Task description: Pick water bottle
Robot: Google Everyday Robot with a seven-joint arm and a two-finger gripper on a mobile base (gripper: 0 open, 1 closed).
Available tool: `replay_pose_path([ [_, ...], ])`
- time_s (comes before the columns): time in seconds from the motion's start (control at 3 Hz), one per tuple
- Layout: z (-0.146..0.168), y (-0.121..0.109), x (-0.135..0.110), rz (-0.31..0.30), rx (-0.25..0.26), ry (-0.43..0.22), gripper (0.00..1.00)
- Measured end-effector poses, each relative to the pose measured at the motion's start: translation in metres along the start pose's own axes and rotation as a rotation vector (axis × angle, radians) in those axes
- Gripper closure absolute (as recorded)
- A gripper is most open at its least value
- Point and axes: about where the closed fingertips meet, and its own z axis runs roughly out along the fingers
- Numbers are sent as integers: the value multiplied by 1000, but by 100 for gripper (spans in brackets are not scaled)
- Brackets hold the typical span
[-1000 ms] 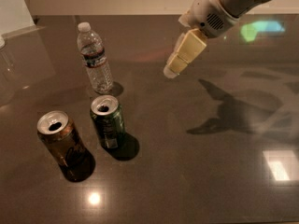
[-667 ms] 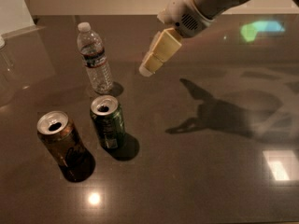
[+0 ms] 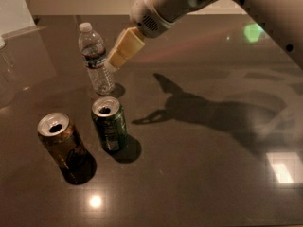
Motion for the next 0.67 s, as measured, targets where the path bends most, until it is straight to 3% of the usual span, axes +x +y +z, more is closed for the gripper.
replay_pose_path([
  [0.67, 49, 3, -20, 76, -39, -45, 0],
])
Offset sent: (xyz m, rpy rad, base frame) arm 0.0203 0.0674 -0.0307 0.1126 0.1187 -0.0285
